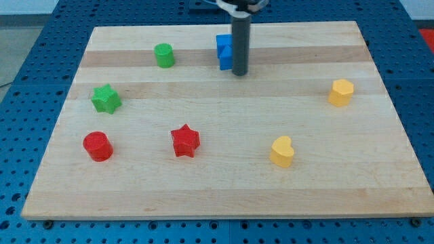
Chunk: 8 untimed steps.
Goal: Move the yellow hexagon towards the yellow heart
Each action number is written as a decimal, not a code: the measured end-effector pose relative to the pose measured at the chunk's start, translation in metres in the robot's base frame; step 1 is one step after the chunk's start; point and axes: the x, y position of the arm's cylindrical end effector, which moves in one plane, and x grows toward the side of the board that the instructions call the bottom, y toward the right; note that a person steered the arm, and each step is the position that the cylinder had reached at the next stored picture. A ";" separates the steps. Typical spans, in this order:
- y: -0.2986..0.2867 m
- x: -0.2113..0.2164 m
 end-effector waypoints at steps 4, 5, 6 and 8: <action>0.134 0.087; 0.134 0.126; 0.134 0.140; 0.183 0.130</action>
